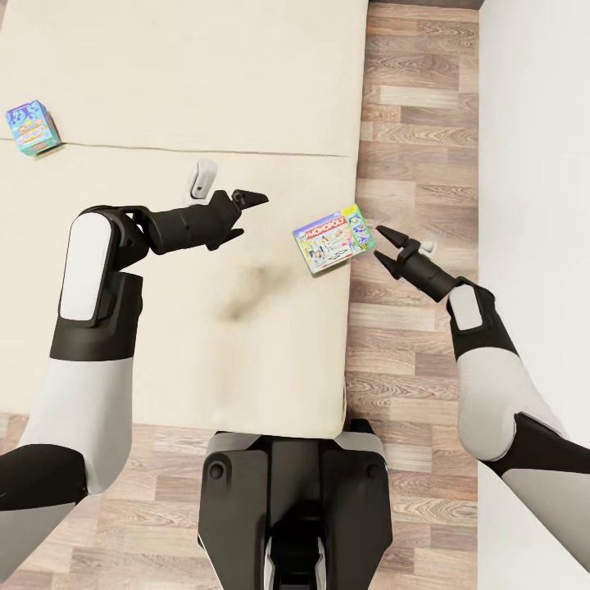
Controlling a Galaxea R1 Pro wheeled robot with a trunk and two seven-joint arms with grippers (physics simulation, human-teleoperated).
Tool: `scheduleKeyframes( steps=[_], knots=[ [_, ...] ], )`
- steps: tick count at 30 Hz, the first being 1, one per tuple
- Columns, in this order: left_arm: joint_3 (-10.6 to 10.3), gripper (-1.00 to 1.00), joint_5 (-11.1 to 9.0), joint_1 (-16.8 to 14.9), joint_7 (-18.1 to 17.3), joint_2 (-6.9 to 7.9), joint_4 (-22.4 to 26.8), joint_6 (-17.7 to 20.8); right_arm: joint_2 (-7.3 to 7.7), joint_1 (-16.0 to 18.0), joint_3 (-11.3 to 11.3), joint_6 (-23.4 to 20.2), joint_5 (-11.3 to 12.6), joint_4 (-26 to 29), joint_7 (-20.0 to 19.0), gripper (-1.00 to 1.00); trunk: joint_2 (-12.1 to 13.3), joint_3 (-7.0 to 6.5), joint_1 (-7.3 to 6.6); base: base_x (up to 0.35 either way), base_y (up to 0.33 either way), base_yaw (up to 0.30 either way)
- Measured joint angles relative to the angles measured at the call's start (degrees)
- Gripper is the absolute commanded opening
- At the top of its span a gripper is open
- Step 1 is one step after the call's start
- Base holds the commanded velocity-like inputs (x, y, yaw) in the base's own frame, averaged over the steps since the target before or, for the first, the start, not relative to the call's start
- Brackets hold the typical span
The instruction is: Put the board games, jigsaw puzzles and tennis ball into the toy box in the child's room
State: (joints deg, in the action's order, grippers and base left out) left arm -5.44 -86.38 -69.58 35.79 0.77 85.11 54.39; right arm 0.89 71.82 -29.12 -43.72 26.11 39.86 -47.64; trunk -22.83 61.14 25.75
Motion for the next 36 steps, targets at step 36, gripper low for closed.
scheduleKeyframes(
  steps=[36],
  knots=[
    [0.16, 1.00, -3.09, 0.00, 0.01, 0.01, 0.00, 0.05, 0.51, -0.05, -0.03, 2.20, -8.80, -2.36, -5.04, 1.00, 0.00, 0.00, 0.00, 0.000, 0.000, 0.000]
  ],
)
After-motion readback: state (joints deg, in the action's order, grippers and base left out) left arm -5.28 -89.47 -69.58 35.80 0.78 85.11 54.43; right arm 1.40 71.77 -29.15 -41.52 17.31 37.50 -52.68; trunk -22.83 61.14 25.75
